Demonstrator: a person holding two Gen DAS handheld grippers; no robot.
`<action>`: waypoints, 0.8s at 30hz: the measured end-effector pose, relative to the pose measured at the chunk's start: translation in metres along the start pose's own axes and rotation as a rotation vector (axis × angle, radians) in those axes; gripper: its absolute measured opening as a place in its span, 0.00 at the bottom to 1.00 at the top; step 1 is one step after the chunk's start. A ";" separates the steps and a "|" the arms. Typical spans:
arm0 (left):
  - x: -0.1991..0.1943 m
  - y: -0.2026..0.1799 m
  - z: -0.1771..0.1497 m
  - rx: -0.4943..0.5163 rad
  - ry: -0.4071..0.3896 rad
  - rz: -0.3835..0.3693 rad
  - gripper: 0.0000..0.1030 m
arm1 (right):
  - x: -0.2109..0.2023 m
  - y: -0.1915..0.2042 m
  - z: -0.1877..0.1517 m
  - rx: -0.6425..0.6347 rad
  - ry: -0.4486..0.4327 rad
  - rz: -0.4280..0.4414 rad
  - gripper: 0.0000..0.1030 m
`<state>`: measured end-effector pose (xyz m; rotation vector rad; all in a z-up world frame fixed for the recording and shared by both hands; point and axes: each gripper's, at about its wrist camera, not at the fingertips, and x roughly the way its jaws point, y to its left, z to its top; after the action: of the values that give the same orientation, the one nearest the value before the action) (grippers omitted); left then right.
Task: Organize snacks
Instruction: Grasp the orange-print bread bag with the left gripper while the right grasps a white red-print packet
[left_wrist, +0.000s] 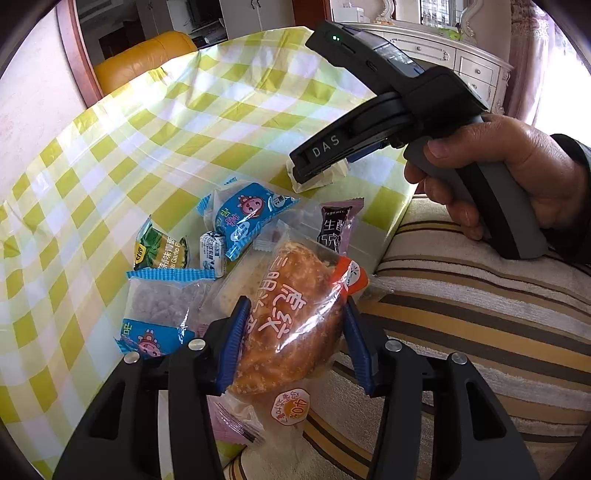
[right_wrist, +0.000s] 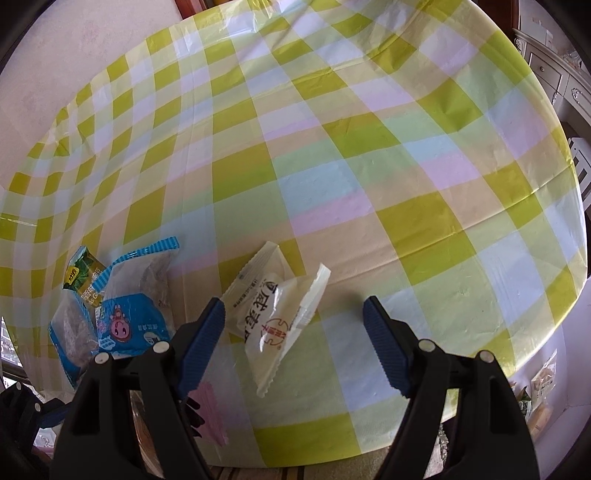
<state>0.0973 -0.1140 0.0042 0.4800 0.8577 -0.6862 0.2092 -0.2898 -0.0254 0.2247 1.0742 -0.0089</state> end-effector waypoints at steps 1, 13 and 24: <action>-0.002 0.000 0.000 -0.006 -0.005 0.001 0.46 | 0.000 0.001 0.000 -0.005 0.003 -0.006 0.75; -0.029 0.012 -0.007 -0.140 -0.107 0.022 0.45 | 0.005 0.012 0.014 0.090 0.025 -0.167 0.77; -0.048 0.025 -0.013 -0.255 -0.176 0.046 0.45 | 0.013 0.026 0.011 0.025 0.030 -0.209 0.56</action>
<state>0.0862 -0.0712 0.0384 0.2061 0.7534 -0.5580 0.2276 -0.2646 -0.0271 0.1343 1.1237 -0.2071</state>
